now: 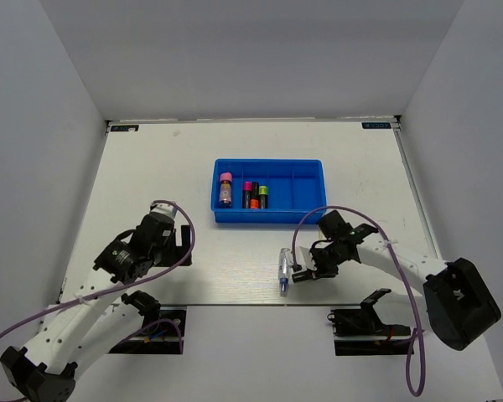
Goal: Sort the stationery into containers
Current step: Grab a piece of stationery with the right arm, then place the stationery into the container
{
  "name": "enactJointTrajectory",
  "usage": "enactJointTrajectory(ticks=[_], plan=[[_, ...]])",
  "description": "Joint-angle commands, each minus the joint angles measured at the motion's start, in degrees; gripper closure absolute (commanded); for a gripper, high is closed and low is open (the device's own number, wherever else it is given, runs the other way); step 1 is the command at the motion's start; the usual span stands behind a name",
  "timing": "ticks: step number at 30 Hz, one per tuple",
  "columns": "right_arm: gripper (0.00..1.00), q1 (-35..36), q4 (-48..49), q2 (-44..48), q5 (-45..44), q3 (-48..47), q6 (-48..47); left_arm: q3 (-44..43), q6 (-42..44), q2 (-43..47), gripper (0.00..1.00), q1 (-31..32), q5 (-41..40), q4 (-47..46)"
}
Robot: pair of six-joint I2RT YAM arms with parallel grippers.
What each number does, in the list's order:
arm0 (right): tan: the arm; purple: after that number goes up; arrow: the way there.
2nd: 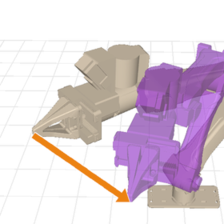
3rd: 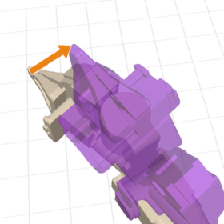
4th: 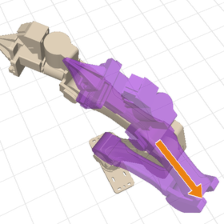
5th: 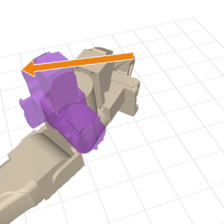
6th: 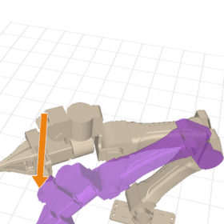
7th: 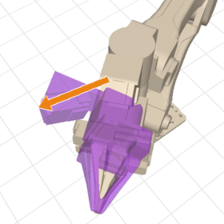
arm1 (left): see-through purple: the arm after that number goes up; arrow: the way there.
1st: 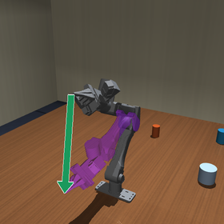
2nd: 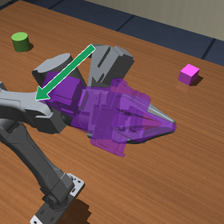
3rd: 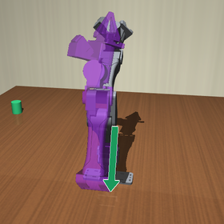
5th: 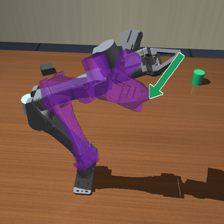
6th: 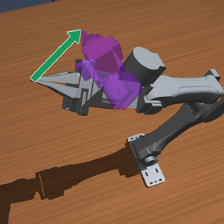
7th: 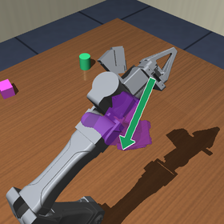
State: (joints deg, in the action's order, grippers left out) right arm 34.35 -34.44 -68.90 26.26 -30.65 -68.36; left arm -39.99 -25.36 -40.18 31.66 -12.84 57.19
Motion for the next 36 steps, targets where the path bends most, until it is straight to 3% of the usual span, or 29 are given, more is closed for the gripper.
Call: enactJointTrajectory(ticks=[1,6,10,11,13,14,19,23,31,36], plan=[[1.0,0.98,-7.19,-0.09,-5.52,1.48,-2.75,0.17,-0.74,1.6,0.0,-0.28,0.45,-0.59],[1.0,0.98,-21.69,4.12,0.53,-12.12,0.75,0.44,-1.18,1.6,0.0,-0.28,1.06,-0.24],[1.0,1.16,-24.37,1.51,3.1,-28.1,9.62,0.09,-1.7,1.25,0.0,-0.37,0.97,0.2],[1.0,1.42,-19.84,0.71,2.57,-31.28,18.78,0.17,-1.79,1.25,0.0,-0.37,1.06,0.2],[1.0,2.03,-16.38,-4.01,-1.03,-35.41,25.35,0.26,-2.32,1.16,0.0,-0.28,1.15,0.12],[1.0,2.56,-11.14,-5.52,-1.99,-38.4,35.65,0.26,-2.49,0.9,0.0,-0.37,1.33,0.2],[1.0,3.97,-6.87,-23.6,-11.31,-54.75,62.85,0.0,-4.25,-0.33,0.0,-0.46,2.21,0.29],[1.0,5.02,-7.05,-34.17,-12.29,-67.58,77.21,-0.27,-5.57,-1.03,0.0,-0.46,2.21,0.64],[1.0,3.97,-8.8,-43.32,-30.99,-78.58,88.48,1.14,-8.12,-2.18,0.0,-0.55,4.14,-1.29],[1.0,4.23,-7.15,-43.6,-36.72,-75.01,89.45,1.05,-8.3,-2.97,0.0,-0.55,5.02,-2.08]])
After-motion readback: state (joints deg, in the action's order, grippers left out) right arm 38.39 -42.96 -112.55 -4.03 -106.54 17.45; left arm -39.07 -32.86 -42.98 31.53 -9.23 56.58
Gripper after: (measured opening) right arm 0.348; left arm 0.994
